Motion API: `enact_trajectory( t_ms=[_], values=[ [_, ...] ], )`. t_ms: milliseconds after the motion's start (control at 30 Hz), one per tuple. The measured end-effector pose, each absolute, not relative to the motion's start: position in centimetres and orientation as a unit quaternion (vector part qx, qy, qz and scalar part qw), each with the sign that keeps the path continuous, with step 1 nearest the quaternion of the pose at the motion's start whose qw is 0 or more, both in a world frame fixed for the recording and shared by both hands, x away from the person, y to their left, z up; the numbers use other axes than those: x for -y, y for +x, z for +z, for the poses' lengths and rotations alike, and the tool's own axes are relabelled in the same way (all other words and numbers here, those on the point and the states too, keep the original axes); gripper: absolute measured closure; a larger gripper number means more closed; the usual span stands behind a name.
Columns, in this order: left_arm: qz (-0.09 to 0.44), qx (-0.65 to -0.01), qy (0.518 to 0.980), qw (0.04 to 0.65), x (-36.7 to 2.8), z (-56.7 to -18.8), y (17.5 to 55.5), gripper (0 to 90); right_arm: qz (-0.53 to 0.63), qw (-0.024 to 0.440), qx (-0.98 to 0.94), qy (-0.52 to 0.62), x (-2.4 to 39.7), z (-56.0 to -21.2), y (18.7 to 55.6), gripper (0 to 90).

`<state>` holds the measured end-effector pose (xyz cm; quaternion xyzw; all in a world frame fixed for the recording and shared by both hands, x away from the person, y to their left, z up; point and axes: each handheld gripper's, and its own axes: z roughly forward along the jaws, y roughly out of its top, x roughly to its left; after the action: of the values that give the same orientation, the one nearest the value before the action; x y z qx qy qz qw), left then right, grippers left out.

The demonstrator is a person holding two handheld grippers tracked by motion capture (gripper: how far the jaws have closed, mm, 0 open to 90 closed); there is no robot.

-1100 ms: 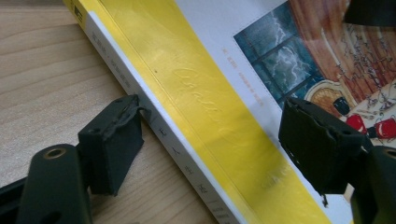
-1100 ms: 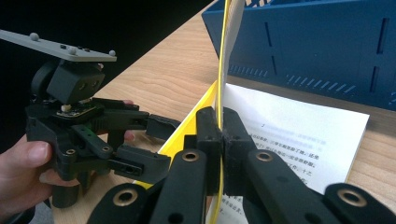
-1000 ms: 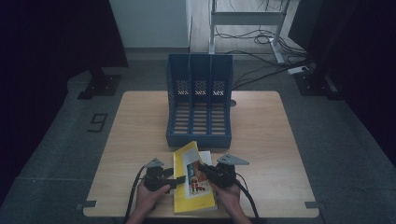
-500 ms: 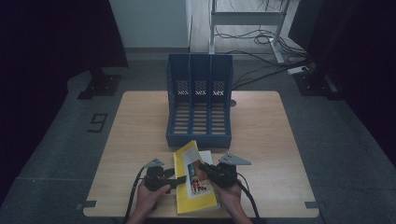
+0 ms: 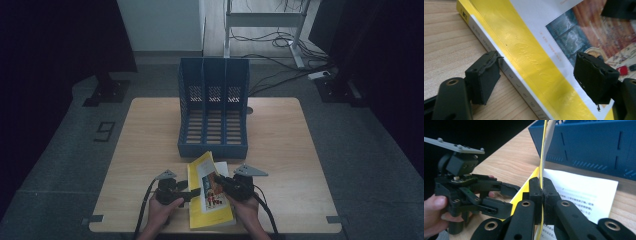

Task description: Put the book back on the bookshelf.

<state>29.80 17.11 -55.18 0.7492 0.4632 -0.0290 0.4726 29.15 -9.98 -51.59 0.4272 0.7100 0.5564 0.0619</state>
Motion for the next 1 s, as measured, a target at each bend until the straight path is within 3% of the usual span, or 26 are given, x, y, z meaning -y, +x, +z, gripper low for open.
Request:
enact_trajectory(
  t_ms=[667, 733, 1000],
  values=[
    [-0.037, -0.491, 0.730, 0.473, -17.3, -55.1, 30.0, 30.4, 0.505, 0.070, -0.734, 0.449, 10.5, -53.3, 29.5, 85.5],
    [-0.037, -0.489, 0.732, 0.473, -17.3, -55.1, 30.0, 30.1, 0.497, 0.079, -0.742, 0.443, 10.4, -53.3, 29.5, 82.4],
    [-0.038, -0.487, 0.736, 0.469, -17.3, -55.1, 29.9, 29.4, 0.431, 0.145, -0.776, 0.437, 10.0, -53.6, 29.3, 55.8]
  ],
)
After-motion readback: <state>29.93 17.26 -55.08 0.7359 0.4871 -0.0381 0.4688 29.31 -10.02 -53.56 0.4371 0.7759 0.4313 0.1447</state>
